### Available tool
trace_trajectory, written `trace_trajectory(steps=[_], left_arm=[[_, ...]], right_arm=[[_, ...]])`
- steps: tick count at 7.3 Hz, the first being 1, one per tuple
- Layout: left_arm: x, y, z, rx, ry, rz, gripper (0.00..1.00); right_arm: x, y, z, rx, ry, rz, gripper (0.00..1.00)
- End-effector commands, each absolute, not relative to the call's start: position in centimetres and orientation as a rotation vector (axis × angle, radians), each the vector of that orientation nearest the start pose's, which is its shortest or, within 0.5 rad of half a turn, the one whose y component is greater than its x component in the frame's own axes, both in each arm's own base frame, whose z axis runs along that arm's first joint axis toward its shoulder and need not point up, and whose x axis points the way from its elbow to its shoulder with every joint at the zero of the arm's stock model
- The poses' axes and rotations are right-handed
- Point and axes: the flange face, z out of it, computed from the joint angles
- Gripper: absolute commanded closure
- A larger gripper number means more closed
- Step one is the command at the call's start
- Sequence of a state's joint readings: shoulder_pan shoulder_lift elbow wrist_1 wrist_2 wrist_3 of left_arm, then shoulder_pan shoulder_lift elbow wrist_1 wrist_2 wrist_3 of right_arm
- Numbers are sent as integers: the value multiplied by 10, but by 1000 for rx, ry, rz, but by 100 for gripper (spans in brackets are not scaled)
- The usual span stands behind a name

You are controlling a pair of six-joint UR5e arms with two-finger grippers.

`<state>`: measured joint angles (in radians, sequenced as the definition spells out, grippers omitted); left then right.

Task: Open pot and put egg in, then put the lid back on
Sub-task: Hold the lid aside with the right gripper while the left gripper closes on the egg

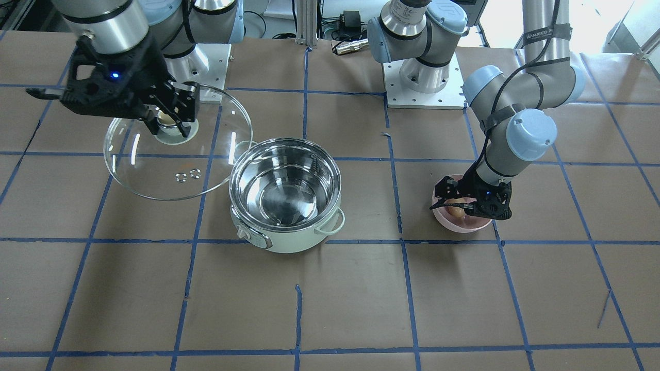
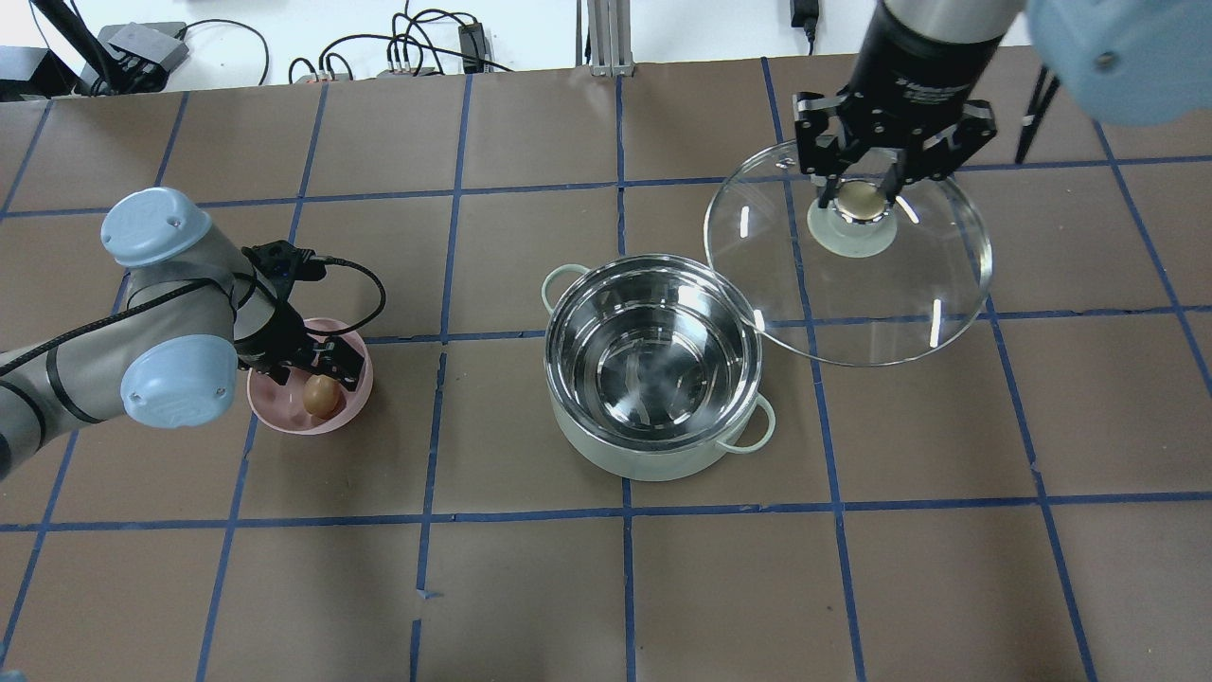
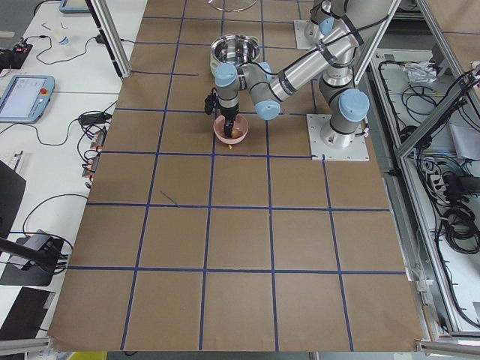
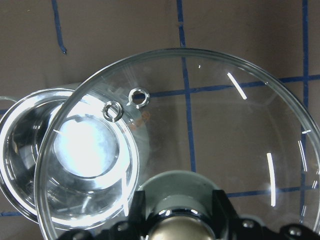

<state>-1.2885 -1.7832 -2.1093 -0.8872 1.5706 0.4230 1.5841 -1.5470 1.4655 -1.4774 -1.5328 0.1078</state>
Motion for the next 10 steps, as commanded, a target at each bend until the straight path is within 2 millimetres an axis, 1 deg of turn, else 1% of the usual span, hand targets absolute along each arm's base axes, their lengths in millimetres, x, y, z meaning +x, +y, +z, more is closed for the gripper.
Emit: trace_trajectory(steps=[1, 3, 10], left_arm=[[3, -489, 203, 223, 3155, 100, 4], [2, -487, 201, 221, 3159, 109, 7], [3, -488, 200, 221, 3157, 115, 7]], right_arm=[[114, -488, 523, 139, 3097, 38, 68], [112, -488, 521, 58, 3111, 42, 68], [111, -487, 523, 58, 3117, 40, 70]])
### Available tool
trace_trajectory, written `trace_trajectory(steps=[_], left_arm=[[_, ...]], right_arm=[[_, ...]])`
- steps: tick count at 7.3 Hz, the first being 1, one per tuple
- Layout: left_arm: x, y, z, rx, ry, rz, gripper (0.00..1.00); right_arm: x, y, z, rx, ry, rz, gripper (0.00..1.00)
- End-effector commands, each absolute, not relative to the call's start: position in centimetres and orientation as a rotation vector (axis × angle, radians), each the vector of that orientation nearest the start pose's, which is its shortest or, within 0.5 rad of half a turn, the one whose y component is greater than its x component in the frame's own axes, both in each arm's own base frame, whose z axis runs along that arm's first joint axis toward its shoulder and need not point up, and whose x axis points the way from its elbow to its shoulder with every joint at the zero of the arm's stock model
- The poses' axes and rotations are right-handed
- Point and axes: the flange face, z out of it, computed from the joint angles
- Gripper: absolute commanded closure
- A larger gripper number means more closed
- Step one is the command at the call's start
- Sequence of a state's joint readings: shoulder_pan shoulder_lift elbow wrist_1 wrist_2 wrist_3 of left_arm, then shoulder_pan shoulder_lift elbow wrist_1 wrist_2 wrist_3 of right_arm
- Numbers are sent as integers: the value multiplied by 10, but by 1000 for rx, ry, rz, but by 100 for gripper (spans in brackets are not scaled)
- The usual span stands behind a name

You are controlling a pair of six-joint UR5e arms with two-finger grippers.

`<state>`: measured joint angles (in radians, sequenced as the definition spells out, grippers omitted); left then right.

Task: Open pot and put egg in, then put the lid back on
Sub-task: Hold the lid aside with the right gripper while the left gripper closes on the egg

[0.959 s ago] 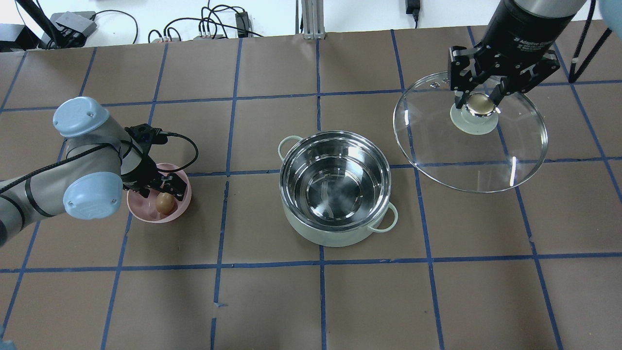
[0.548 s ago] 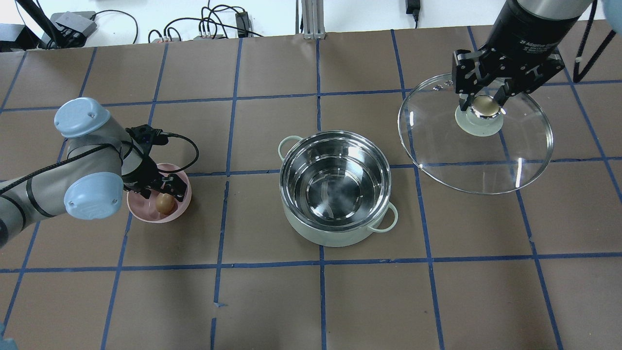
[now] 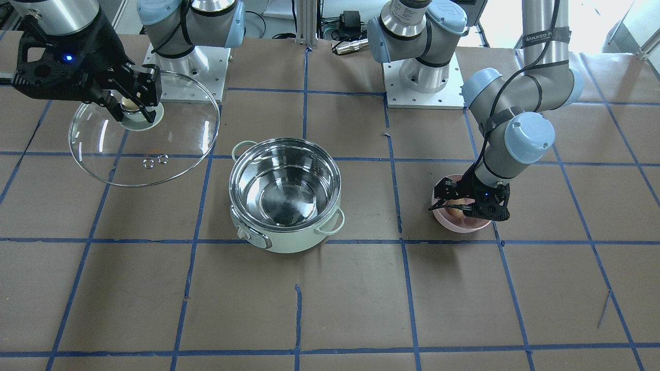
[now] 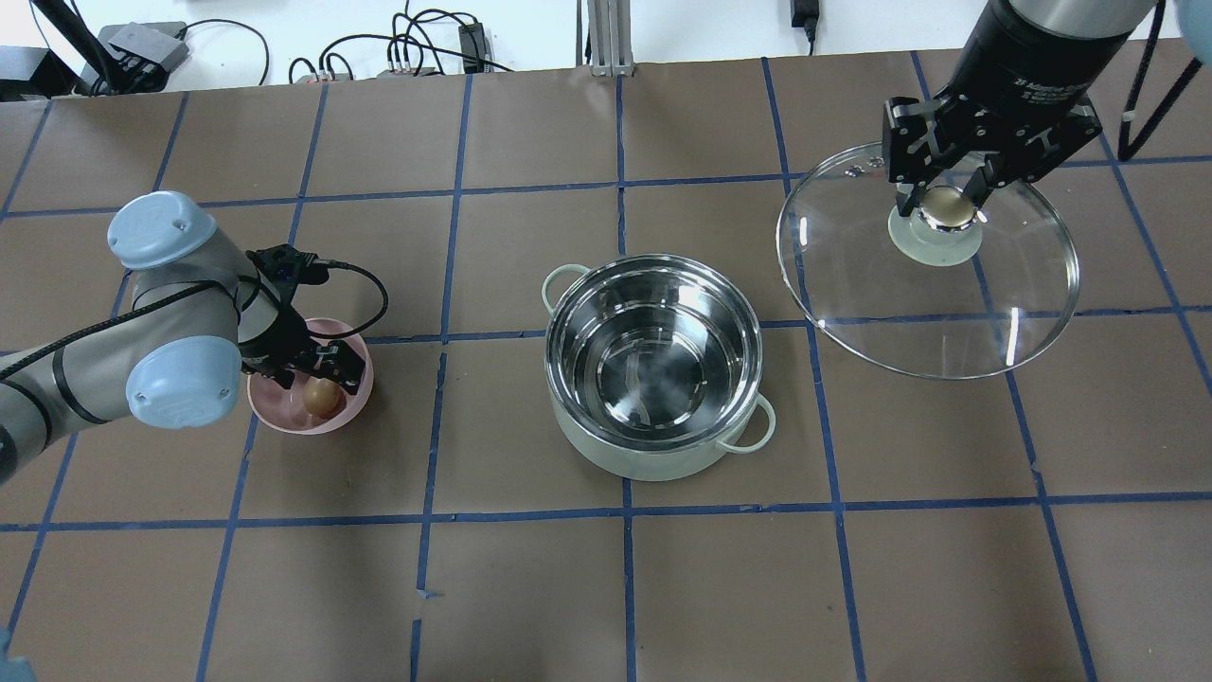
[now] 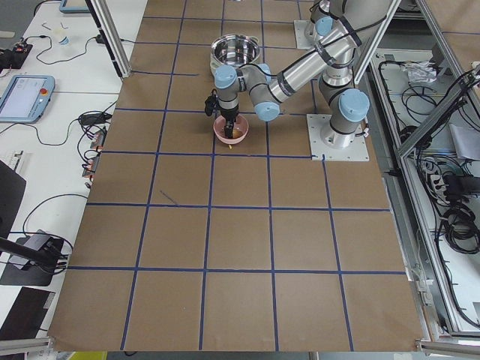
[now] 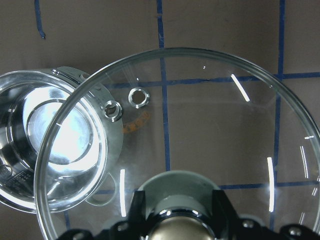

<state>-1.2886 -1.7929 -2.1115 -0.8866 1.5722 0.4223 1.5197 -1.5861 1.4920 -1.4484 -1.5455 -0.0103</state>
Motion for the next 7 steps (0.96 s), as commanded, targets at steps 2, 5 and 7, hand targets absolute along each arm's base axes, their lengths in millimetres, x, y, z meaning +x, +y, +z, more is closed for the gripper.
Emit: trace_trajectory(steps=[2, 5, 7], left_arm=[[3, -487, 198, 218, 3150, 123, 19], [3, -487, 198, 216, 3152, 125, 35], [4, -490, 194, 219, 3154, 132, 42]], right_arm=[[111, -487, 522, 60, 3117, 44, 70], [111, -487, 523, 60, 3117, 39, 70], [110, -487, 523, 63, 3117, 39, 69]])
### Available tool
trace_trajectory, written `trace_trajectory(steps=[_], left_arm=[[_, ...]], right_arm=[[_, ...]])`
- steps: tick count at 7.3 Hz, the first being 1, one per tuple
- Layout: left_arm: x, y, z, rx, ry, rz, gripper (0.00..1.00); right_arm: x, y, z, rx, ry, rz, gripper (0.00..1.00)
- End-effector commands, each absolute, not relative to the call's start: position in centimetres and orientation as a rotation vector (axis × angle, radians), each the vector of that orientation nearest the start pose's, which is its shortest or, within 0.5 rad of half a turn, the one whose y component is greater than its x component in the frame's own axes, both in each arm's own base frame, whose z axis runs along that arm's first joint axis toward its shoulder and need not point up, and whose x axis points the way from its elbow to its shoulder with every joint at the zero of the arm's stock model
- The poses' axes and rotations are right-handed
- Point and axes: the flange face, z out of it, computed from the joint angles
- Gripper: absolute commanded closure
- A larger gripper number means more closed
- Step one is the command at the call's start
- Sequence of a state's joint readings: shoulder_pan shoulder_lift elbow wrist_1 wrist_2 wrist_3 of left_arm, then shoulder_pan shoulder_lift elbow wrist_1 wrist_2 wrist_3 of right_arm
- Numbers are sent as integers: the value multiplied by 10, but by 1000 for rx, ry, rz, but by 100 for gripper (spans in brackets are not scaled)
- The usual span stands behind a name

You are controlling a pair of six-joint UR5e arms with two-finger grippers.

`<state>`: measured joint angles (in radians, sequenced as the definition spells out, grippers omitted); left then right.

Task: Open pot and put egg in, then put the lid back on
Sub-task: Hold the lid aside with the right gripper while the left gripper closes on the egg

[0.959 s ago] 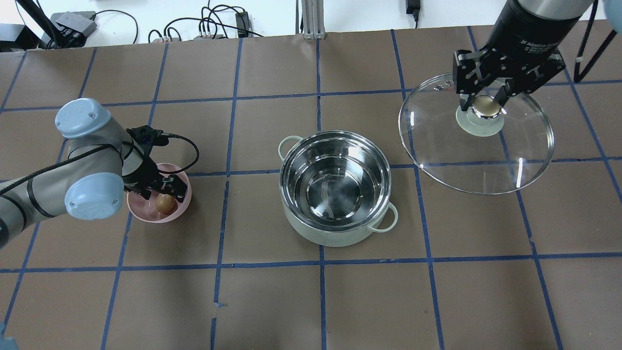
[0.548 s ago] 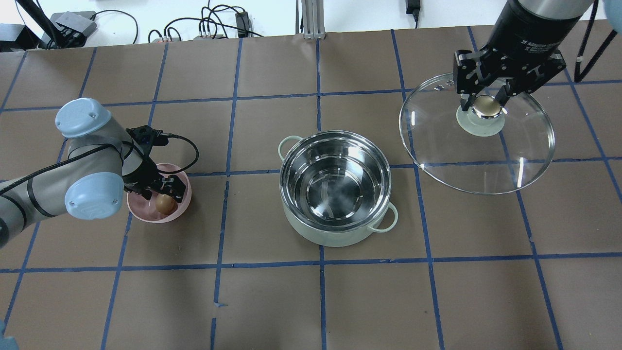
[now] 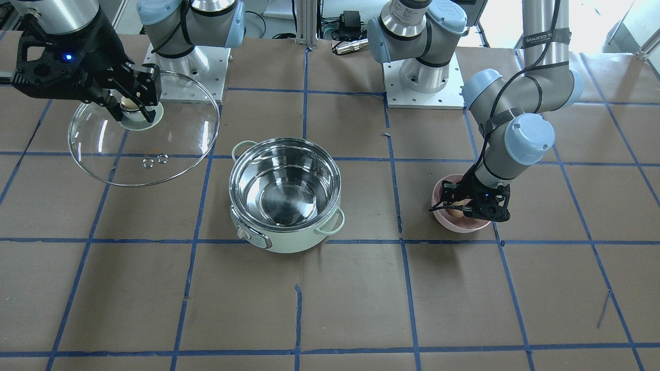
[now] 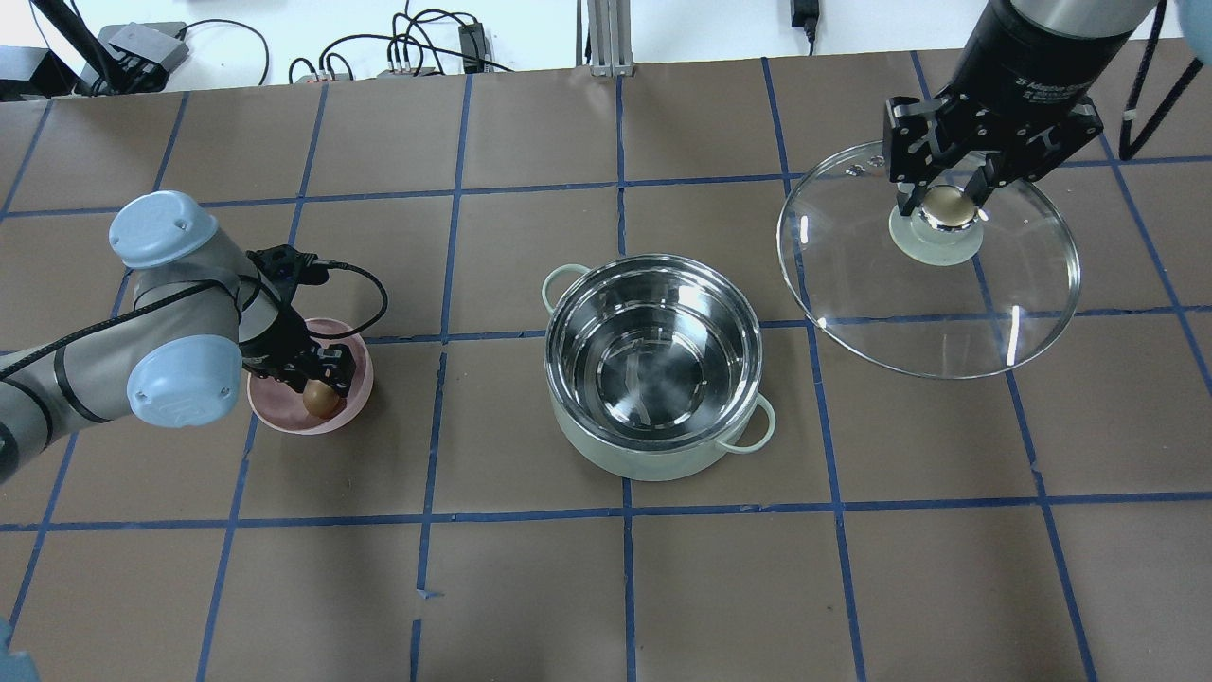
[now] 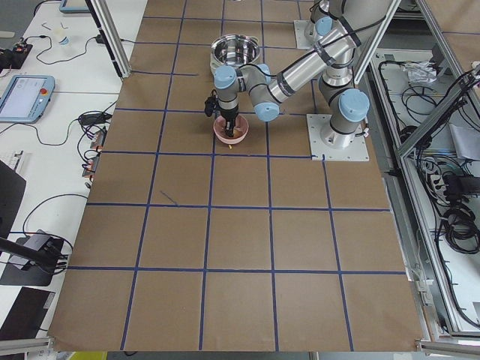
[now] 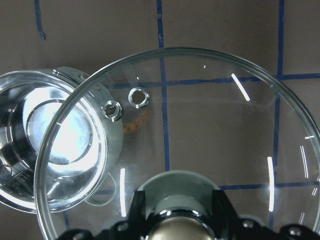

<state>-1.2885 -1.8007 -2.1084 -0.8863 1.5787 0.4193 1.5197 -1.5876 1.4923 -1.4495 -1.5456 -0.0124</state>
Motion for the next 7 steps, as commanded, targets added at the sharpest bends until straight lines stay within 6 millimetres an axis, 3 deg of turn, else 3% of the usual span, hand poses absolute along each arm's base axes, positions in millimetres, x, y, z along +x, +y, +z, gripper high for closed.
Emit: trace_trajectory(steps=[1, 3, 5, 7], left_arm=[[4, -490, 195, 219, 3153, 129, 47], [4, -490, 194, 216, 3154, 134, 55], [4, -490, 194, 216, 3154, 132, 75], [6, -493, 210, 211, 3142, 95, 82]], right_arm=[[110, -487, 523, 63, 3117, 39, 69], [111, -486, 524, 63, 3117, 40, 70], [111, -486, 522, 63, 3115, 42, 69], [111, -487, 523, 65, 3115, 39, 69]])
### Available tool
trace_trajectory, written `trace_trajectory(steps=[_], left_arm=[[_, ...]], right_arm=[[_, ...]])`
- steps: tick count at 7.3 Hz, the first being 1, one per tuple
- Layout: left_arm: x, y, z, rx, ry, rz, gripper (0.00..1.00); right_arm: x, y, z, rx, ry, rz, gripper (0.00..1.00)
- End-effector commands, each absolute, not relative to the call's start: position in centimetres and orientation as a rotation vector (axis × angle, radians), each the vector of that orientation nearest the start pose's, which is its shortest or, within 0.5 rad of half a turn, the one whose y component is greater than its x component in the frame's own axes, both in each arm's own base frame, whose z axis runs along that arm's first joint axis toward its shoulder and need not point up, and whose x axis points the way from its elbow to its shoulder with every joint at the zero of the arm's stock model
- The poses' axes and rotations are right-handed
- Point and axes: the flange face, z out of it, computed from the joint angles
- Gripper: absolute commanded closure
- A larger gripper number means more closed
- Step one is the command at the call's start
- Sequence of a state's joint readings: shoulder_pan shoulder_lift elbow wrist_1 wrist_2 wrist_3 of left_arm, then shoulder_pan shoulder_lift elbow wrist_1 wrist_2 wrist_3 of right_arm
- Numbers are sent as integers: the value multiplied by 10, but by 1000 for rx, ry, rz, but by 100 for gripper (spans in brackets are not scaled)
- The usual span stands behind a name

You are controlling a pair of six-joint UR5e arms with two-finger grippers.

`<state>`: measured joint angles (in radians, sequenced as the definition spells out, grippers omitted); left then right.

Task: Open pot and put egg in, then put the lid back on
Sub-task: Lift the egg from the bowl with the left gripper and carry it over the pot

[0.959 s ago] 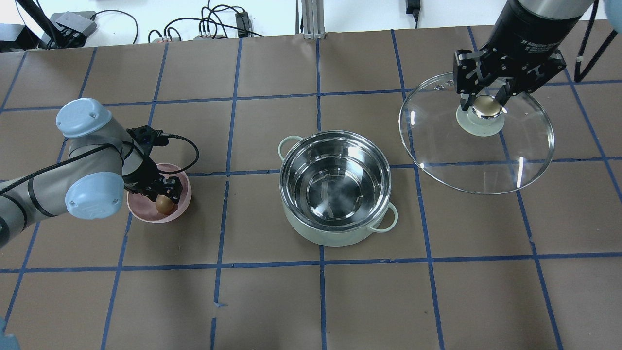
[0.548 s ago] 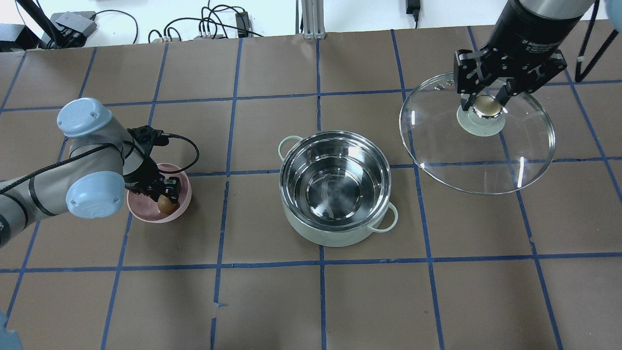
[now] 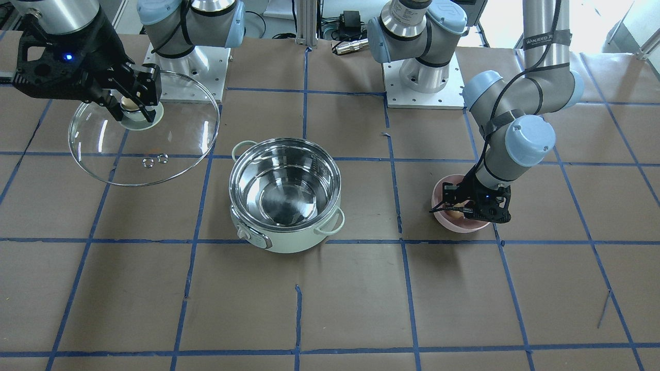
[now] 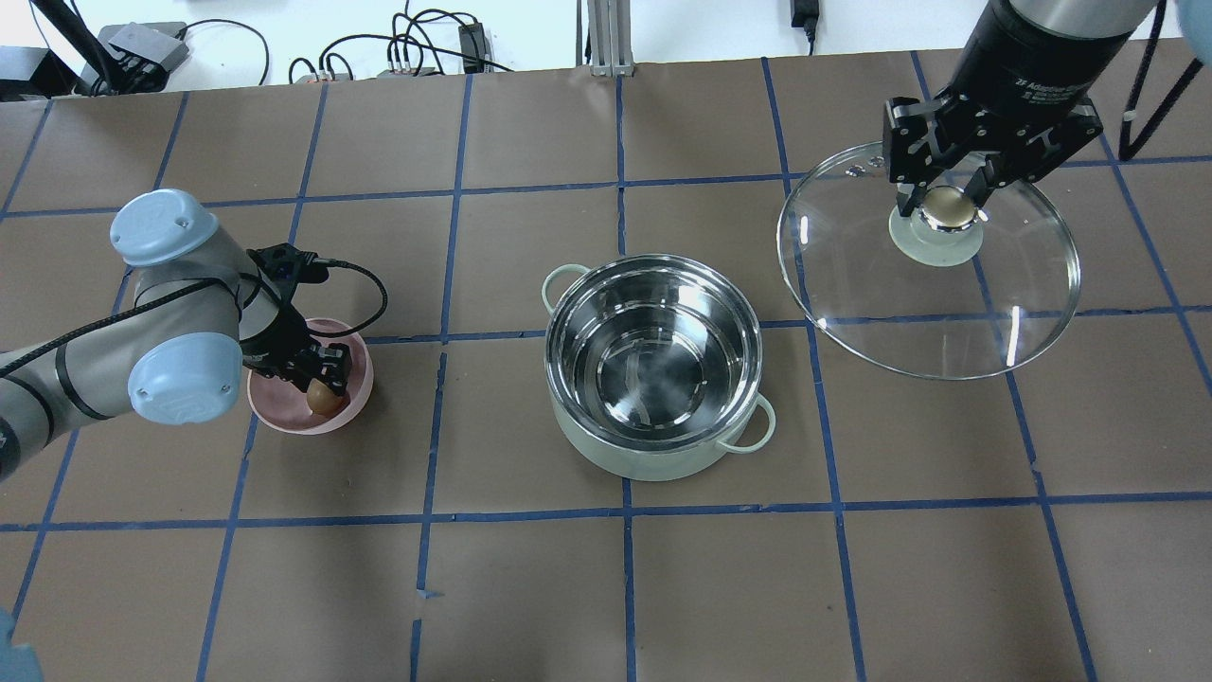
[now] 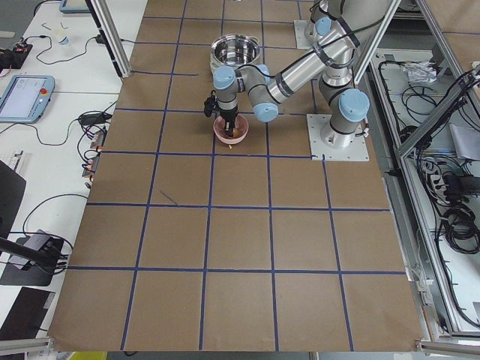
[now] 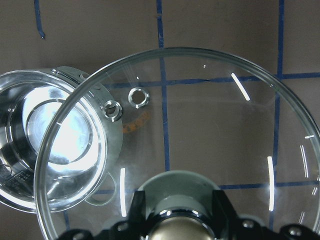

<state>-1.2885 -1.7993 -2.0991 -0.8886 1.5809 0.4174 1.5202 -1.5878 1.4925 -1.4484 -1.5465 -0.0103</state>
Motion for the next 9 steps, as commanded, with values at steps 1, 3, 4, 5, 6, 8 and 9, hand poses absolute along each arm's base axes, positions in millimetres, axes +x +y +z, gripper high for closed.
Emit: trace_trajectory(steps=[1, 3, 4, 5, 6, 8, 9], left_arm=[[4, -501, 226, 193, 3135, 51, 84], [-4, -516, 280, 153, 3154, 88, 85], [-24, -524, 311, 203, 3154, 62, 86], [-52, -526, 329, 196, 3149, 28, 87], [-88, -525, 339, 132, 3167, -8, 87], [-176, -517, 362, 16, 3252, -87, 87], [-216, -513, 364, -38, 3277, -118, 87]], right_arm=[[111, -486, 522, 65, 3117, 42, 69], [111, -486, 522, 65, 3115, 42, 69], [111, -486, 522, 65, 3115, 42, 69], [111, -487, 523, 65, 3115, 39, 68], [111, -487, 523, 65, 3114, 39, 68], [112, -486, 522, 63, 3112, 42, 68], [111, -487, 522, 65, 3109, 41, 68]])
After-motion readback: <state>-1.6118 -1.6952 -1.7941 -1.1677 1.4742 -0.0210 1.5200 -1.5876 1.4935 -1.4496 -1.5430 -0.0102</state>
